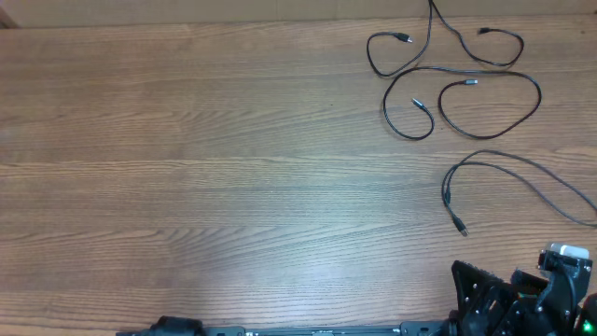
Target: Untangle cables
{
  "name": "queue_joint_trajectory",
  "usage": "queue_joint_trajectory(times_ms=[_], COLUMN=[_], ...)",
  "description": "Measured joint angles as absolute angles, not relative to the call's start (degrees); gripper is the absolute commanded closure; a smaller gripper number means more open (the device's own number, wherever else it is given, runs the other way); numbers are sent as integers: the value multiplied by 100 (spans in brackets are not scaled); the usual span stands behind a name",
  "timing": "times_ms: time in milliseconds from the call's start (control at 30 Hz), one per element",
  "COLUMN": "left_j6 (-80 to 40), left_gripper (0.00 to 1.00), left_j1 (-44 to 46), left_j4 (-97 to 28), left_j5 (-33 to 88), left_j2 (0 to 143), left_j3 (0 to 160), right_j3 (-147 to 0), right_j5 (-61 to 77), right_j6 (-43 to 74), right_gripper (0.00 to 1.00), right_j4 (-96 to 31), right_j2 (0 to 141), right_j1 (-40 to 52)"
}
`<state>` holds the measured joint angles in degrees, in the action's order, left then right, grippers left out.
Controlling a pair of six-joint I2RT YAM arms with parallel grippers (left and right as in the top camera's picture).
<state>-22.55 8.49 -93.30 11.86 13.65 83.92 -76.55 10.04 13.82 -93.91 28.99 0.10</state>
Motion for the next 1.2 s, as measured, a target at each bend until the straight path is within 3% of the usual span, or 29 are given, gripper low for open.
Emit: queue_joint_trajectory(times_ms=[533,1200], left_j6=[-2255,-2257], left_gripper=[0,1], left_j1=[849,849], left_j4=[-9330,-9332], left_j5=[1188,1173], left_j2=[1365,1365], left_j3=[8392,8392], right_j3=[-7649,-5037], right_j5=[1002,1007], right_j6=[1361,1343], right_gripper=[0,0], right_j4=[-9050,-6165], right_j2=[2891,945], right_j1=[290,797])
